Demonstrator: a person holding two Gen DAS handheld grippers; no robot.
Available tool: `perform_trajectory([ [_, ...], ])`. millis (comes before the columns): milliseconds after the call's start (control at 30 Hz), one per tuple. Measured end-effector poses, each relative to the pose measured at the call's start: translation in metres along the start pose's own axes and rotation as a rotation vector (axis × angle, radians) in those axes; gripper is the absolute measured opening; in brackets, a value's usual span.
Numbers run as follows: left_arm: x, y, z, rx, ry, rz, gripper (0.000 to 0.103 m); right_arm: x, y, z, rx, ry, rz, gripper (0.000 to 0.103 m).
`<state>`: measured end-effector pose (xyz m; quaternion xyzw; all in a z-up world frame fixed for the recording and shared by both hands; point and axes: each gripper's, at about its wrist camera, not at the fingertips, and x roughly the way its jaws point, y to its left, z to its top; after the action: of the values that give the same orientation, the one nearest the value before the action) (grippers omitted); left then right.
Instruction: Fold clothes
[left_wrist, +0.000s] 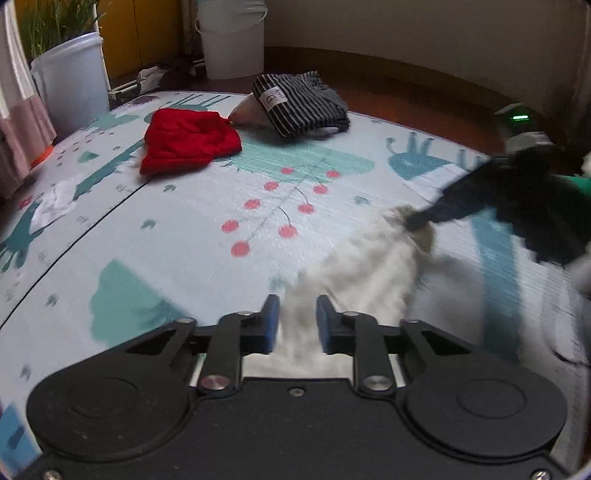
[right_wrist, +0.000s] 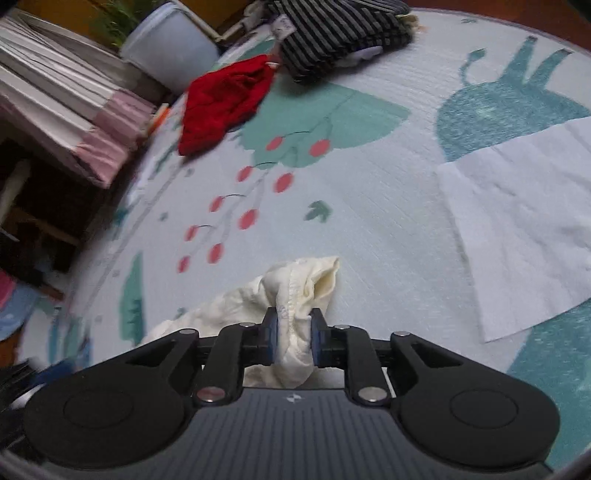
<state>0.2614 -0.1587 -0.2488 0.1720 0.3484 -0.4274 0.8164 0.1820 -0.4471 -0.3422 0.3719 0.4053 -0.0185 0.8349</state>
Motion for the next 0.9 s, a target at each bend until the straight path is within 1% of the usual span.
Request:
perform_trajectory([
  [33,0.017,0.001,0.000,-0.016,0.017,-0.009,0.020,-0.002,0.001,0.000,-0.002,-0.002,0.007,0.019],
  [67,0.035,0.001,-0.004,-0.026,0.057,0.002,0.020,-0.005,0.001,-0.001,-0.001,-0.005,-0.009,0.018],
  [100,0.056,0.001,-0.012,-0.020,0.122,0.041,0.020,-0.007,-0.001,-0.002,0.005,-0.002,-0.047,0.018],
  [133,0.065,0.002,-0.019,-0.020,0.135,0.061,0.019,-0.007,-0.006,-0.004,0.016,0.012,-0.077,0.017],
  [167,0.065,0.003,-0.026,-0.030,0.104,0.062,0.019,-0.007,-0.011,-0.007,0.022,0.028,-0.102,0.016],
  [200,0.063,0.004,-0.029,-0.055,0.094,0.064,0.019,-0.007,-0.013,-0.010,0.016,0.042,-0.116,0.016],
  [233,0.061,0.004,-0.029,-0.076,0.098,0.067,0.019,-0.007,-0.015,-0.013,0.010,0.050,-0.112,0.016],
  [267,0.059,0.003,-0.028,-0.072,0.105,0.067,0.019,-0.008,-0.015,-0.014,0.006,0.058,-0.097,0.017],
  [333,0.055,0.002,-0.024,-0.048,0.122,0.063,0.020,-0.010,-0.016,-0.012,0.012,0.054,-0.074,0.023],
  [400,0.045,0.003,-0.020,-0.072,0.118,0.073,0.020,-0.018,-0.016,-0.008,0.029,0.014,-0.078,0.037],
  [433,0.035,0.002,-0.019,-0.076,0.090,0.081,0.020,-0.026,-0.013,-0.007,0.010,-0.024,-0.099,0.041],
  [500,0.015,-0.006,-0.018,-0.062,0.032,0.059,0.020,-0.043,0.001,-0.008,-0.087,-0.111,-0.153,0.043],
  [567,0.001,-0.024,-0.021,-0.012,0.008,0.026,0.020,-0.055,0.025,-0.013,-0.269,-0.182,-0.194,0.043],
  [600,-0.003,-0.033,-0.023,0.013,0.002,0.010,0.020,-0.057,0.039,-0.017,-0.365,-0.208,-0.199,0.042],
  [633,-0.003,-0.042,-0.027,0.035,0.000,-0.007,0.020,-0.054,0.050,-0.022,-0.444,-0.211,-0.179,0.042],
  [700,0.003,-0.058,-0.039,0.078,0.029,-0.020,0.020,-0.034,0.070,-0.036,-0.595,-0.151,-0.125,0.038],
  [733,0.010,-0.063,-0.047,0.091,0.058,-0.011,0.020,-0.021,0.075,-0.041,-0.637,-0.105,-0.124,0.038],
  [767,0.019,-0.066,-0.055,0.091,0.099,0.004,0.020,-0.006,0.075,-0.044,-0.652,-0.050,-0.144,0.038],
  [800,0.024,-0.064,-0.062,0.073,0.102,0.011,0.021,0.007,0.071,-0.045,-0.646,-0.012,-0.161,0.038],
  [833,0.025,-0.064,-0.064,0.065,0.090,0.014,0.021,0.018,0.062,-0.045,-0.622,0.012,-0.176,0.038],
  [867,0.024,-0.066,-0.064,0.068,0.090,0.019,0.021,0.025,0.059,-0.046,-0.636,0.026,-0.191,0.038],
  [900,0.023,-0.069,-0.063,0.082,0.097,0.028,0.021,0.027,0.062,-0.048,-0.685,0.031,-0.206,0.038],
])
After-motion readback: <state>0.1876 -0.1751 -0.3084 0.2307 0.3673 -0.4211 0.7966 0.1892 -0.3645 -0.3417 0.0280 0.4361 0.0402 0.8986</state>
